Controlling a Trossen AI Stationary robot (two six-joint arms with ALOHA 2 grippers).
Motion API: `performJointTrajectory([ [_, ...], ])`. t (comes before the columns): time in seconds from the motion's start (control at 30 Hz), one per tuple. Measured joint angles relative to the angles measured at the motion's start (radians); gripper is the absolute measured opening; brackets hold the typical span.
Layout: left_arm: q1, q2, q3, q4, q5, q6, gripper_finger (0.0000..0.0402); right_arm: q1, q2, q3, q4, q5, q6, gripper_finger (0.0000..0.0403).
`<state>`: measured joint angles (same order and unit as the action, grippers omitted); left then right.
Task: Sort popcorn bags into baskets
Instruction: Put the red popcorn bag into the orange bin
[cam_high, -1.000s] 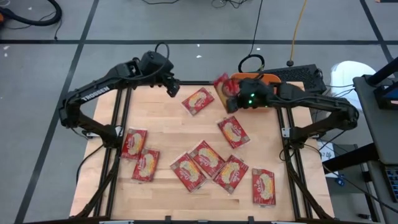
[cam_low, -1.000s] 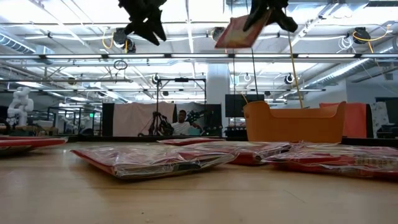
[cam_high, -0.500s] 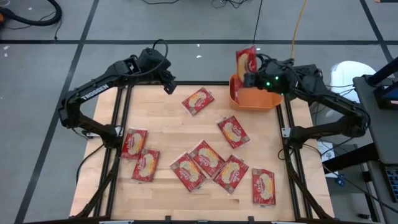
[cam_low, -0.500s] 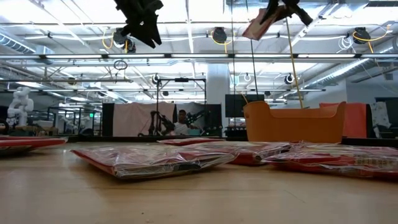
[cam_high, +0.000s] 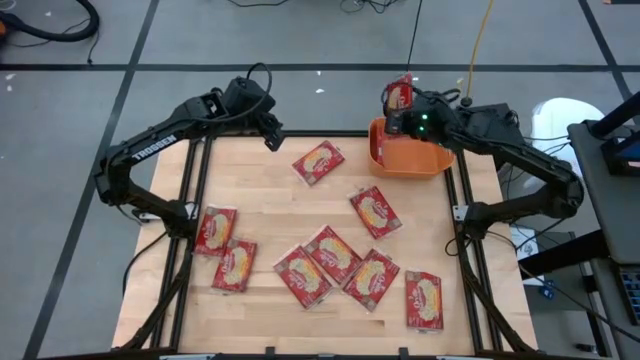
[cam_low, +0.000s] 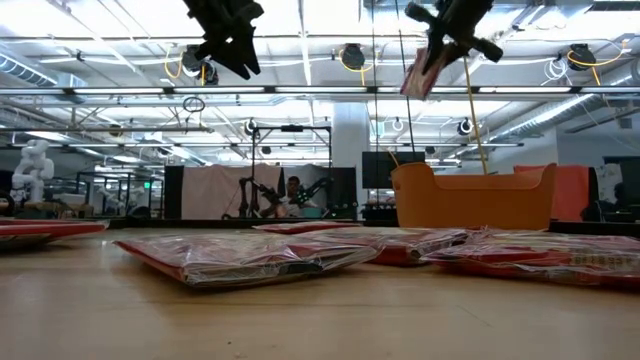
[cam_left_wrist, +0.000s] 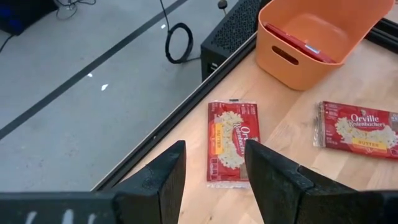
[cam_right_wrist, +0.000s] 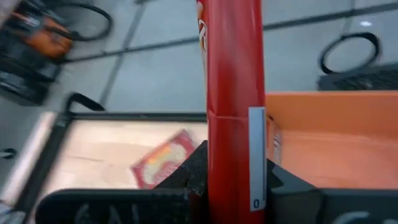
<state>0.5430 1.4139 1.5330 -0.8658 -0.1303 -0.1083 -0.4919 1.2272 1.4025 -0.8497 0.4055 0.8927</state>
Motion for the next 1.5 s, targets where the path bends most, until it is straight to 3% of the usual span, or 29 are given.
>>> performJointTrajectory([
  [0.27, 0.000, 0.000, 0.000, -0.001, -0.001, 0.028, 0.0168, 0.000, 0.110, 0.000, -0.110, 0.024, 0.029, 0.0043],
  [0.57, 0.000, 0.000, 0.000, -0.006, 0.000, 0.020, 0.0168, -0.012, 0.202, -0.025, -0.116, 0.070, 0.050, 0.0043],
  [0.77, 0.000, 0.000, 0.000, -0.006, 0.000, 0.018, 0.0168, -0.028, 0.201, -0.158, -0.025, 0.068, 0.188, 0.0043],
  [1.07, 0.000, 0.000, 0.000, -0.006, 0.000, 0.018, 0.0168, -0.053, 0.191, -0.347, 0.225, 0.035, 0.197, 0.0043],
  [1.5, 0.000, 0.000, 0.000, -0.006, 0.000, 0.025, 0.0168, -0.078, 0.190, -0.383, 0.249, 0.036, 0.197, 0.0043],
])
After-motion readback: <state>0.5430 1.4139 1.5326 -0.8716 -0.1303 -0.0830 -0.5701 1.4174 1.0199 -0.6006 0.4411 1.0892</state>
